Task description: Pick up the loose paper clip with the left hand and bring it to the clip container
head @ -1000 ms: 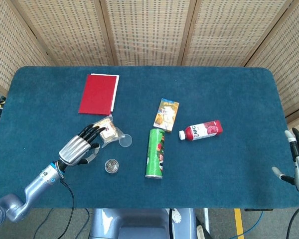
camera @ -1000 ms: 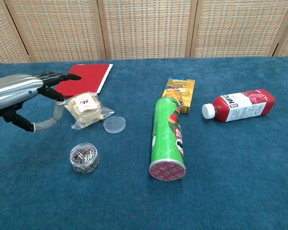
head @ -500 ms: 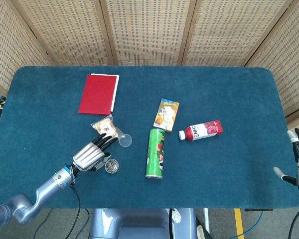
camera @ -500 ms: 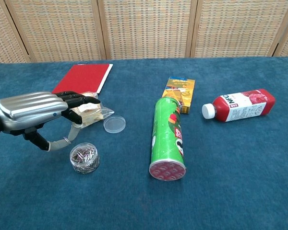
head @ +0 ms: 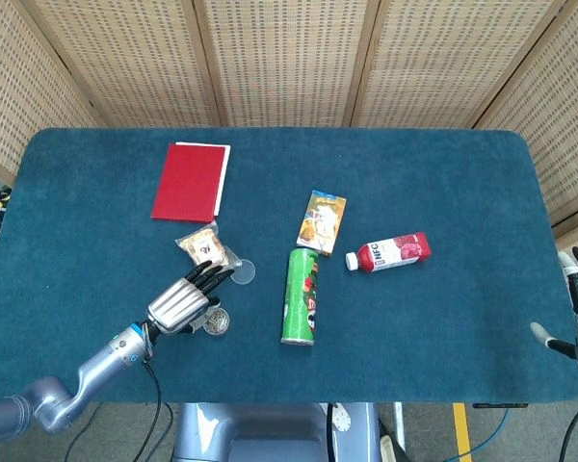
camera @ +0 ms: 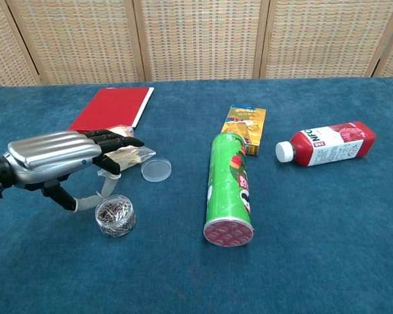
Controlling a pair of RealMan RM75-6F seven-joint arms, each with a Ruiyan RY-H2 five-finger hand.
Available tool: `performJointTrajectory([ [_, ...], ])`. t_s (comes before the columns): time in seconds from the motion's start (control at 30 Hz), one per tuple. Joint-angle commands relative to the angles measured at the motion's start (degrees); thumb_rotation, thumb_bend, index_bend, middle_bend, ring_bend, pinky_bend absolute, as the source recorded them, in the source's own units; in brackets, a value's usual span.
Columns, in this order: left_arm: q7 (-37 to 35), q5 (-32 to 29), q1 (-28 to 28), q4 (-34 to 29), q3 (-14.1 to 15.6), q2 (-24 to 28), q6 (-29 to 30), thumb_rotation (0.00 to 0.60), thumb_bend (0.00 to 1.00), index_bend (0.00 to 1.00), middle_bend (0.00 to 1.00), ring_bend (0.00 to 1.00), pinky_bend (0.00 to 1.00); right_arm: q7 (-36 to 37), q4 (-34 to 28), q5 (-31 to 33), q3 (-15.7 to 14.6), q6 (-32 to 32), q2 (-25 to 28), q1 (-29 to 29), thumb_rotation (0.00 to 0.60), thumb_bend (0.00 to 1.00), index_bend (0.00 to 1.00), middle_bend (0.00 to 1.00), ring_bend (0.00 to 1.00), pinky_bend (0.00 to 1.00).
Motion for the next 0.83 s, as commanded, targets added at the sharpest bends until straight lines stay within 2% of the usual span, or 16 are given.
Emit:
performJointTrajectory([
  [0.03,-0.5,0.5,0.1,-0.5,0.0,0.3,1.0,0.6,0.24,0.07,0.0,0.0,0.0,0.0,0.0,-0.1,0.0,0.1,0.0,0.0,0.6,0.0,0.0,0.0,0.0,0.0],
  [0.07,-0.8,0.7,0.1,-0.6,-0.1,0.4,1.4,0.6,0.22,0.02,0.0,0.0,0.0,0.0,0.0,-0.1,0.0,0.1,0.0,-0.1,0.6,0.0,0.0,0.0,0.0,0.0],
  [0.13,-1.4,1.2,0.3,-1.0,-0.2,0.8,2.6,0.6,0.19,0.0,0.0,0.0,0.0,0.0,-0.1,-0.3,0.0,0.2,0.0,-0.1,0.6,0.0,0.0,0.0,0.0,0.0],
  [0.3,-2.6,1.6,0.8,-3.4,-0.7,3.3,5.1,0.6,0.14,0.0,0.0,0.0,0.0,-0.1,-0.3,-0.6,-0.1,0.4,0.0,-0.1,0.6,0.0,0.0,0.0,0.0,0.0],
  [0.43,-2.0,-0.5,3.7,-7.1,-2.3,6.7,10.0,0.6,0.1,0.0,0.0,0.0,0.0,-0.1,-0.5,-1.0,-0.2,0.6,0.1,-0.2,0.6,0.0,0.0,0.0,0.0,0.0],
  [0.53,4.2,-7.4,8.9,-13.1,-3.3,10.8,13.7,0.6,0.02,0.0,0.0,0.0,0.0,-0.1,-0.5,-1.2,-0.3,0.7,0.1,-0.3,0.6,0.0,0.0,0.0,0.0,0.0],
  [0.63,16.4,-15.5,14.6,-21.8,-3.8,15.2,18.9,0.6,0.0,0.0,0.0,0.0,0.0,-0.2,-0.6,-1.5,-0.4,0.7,0.1,-0.3,0.6,0.0,0.0,0.0,0.0,0.0],
  [0.67,18.3,-16.4,15.6,-23.3,-3.8,15.7,20.4,0.6,0.0,0.0,0.0,0.0,0.0,-0.3,-0.6,-1.5,-0.5,0.8,0.0,-0.3,0.6,0.0,0.0,0.0,0.0,0.0],
  [0.77,21.9,-18.7,19.4,-28.2,-3.5,17.7,25.2,0.6,0.0,0.0,0.0,0.0,0.0,-1.2,-0.5,-1.6,-0.4,1.3,-0.3,-0.5,0.6,0.0,0.0,0.0,0.0,0.0],
  [0.83,19.8,-18.9,23.6,-30.5,-2.7,19.9,30.5,0.6,0.0,0.0,0.0,0.0,0.0,-3.0,-0.5,-1.7,-0.7,1.3,-0.8,-0.5,0.6,0.0,0.0,0.0,0.0,0.0],
])
